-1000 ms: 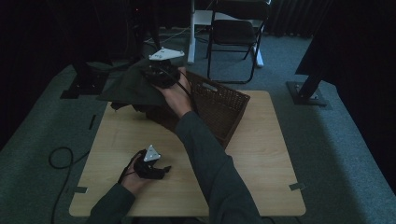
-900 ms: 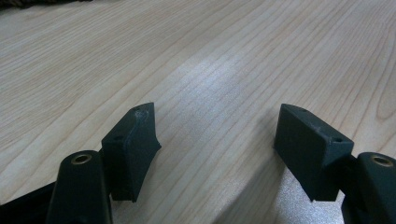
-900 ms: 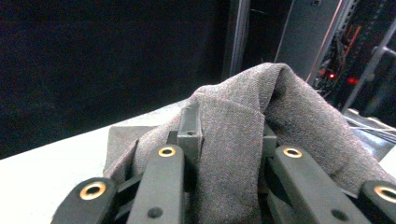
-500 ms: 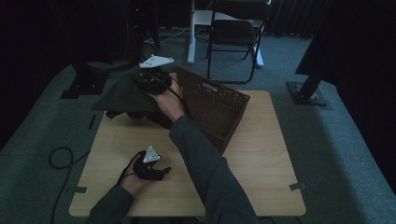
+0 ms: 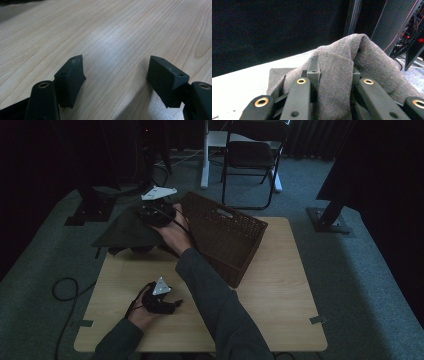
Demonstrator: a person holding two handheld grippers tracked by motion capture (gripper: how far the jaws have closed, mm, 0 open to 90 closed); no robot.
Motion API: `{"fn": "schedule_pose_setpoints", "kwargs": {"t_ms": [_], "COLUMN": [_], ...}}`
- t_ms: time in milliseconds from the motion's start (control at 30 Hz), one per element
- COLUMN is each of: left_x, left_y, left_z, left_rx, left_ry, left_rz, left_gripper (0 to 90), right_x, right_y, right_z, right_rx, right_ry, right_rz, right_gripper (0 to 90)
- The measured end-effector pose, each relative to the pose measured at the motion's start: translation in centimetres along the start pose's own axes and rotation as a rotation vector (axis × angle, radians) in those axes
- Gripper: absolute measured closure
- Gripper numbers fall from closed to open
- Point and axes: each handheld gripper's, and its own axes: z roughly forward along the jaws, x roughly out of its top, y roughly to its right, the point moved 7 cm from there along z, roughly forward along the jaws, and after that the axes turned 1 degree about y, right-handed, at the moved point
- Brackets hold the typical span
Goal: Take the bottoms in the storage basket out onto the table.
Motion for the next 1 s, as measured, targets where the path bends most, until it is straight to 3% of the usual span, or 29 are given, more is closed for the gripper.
{"fn": "schedule_pose_setpoints", "kwargs": {"t_ms": [433,1000], "left_x": [-0.4,-0.6], "left_y": [0.1,0.0], "left_z": [-0.4,-0.6], "left_rx": [0.002,0.006], "left_ry": [0.0,0.001], "left_rz": [-0.004,-0.007], "left_gripper": [30.2,30.0], "right_x": [-0.1,-1.4], "right_y": [-0.9,-0.7], "right_z": [0.9,1.9], "right_rx": [0.014,0.011], "right_ry": [0.002,-0.018], "right_rz": [-0.005,-0.009], "right_gripper": [73.2,73.2]}}
